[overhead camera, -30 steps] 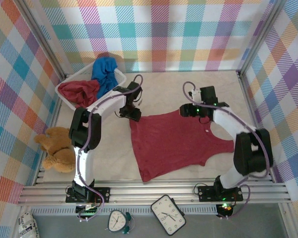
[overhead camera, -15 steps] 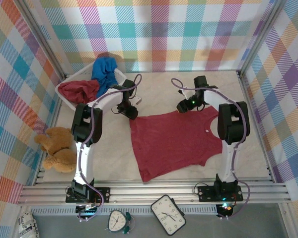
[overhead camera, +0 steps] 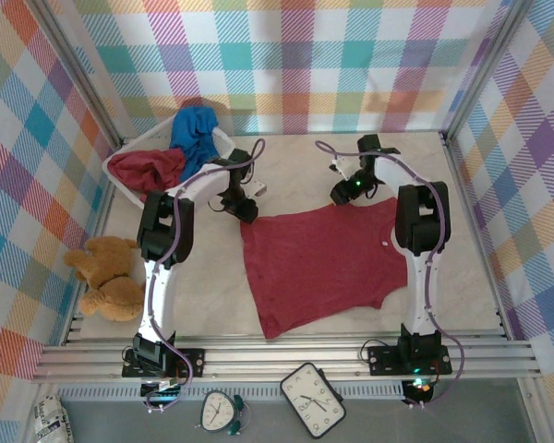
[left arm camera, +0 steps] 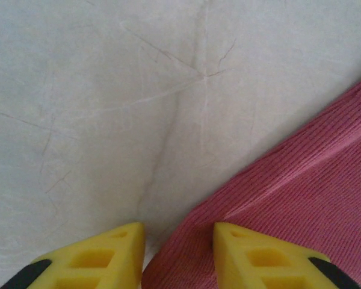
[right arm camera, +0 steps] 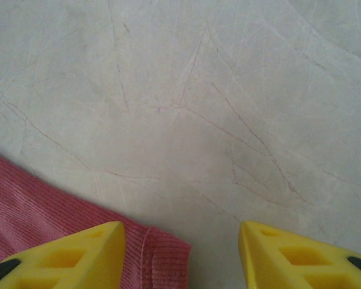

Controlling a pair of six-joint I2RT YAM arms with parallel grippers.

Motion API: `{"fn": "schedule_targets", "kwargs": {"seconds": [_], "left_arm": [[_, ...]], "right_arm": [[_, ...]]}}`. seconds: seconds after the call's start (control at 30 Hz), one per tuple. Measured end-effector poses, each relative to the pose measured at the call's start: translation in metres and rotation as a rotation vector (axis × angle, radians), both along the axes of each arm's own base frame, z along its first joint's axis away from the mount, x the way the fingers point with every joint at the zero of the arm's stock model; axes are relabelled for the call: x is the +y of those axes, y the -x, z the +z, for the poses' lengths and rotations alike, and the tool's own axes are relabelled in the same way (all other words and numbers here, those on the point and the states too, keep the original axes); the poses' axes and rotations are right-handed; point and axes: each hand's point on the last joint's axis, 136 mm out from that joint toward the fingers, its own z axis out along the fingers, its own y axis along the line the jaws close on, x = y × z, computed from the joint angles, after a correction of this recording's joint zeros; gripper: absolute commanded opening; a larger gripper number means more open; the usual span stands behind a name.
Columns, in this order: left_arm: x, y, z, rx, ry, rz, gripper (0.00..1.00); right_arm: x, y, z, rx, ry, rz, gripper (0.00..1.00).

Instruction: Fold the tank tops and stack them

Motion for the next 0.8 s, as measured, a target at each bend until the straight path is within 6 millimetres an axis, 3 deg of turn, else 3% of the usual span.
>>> {"fn": "schedule_targets", "kwargs": {"seconds": [0.1,0.23,0.33,0.53,0.8], "left_arm": [[0.0031,-0.0010,-0.0023,0.014,0.007,0.011,0.22],[0.0043,-0.0002,-0.0027,0.023,0.010,0.015,0.13],[0.0041,0.0000,-0.0020,0.026,0.011,0.015,0.01],[0.0025,-0.0001,-0.0001,0.028,0.020,0.015,0.00],[0.0014,0.0005,0.0045,0.035,0.025,0.022,0.00]], "right_arm": [[-0.0004,0.0032,-0.0058,0.032,0.007,0.005,0.48],[-0.0009,0.0023,-0.0046,0.036,0.017,0.017,0.38],[-0.0003,0.0018,-0.0070,0.035,0.029,0.023,0.28],[0.0031,0.0025,-0.0069,0.033,0.029,0.030,0.12],[0.0026,0.0054,0.0024,-0.002,0.022,0.023,0.07]]}}
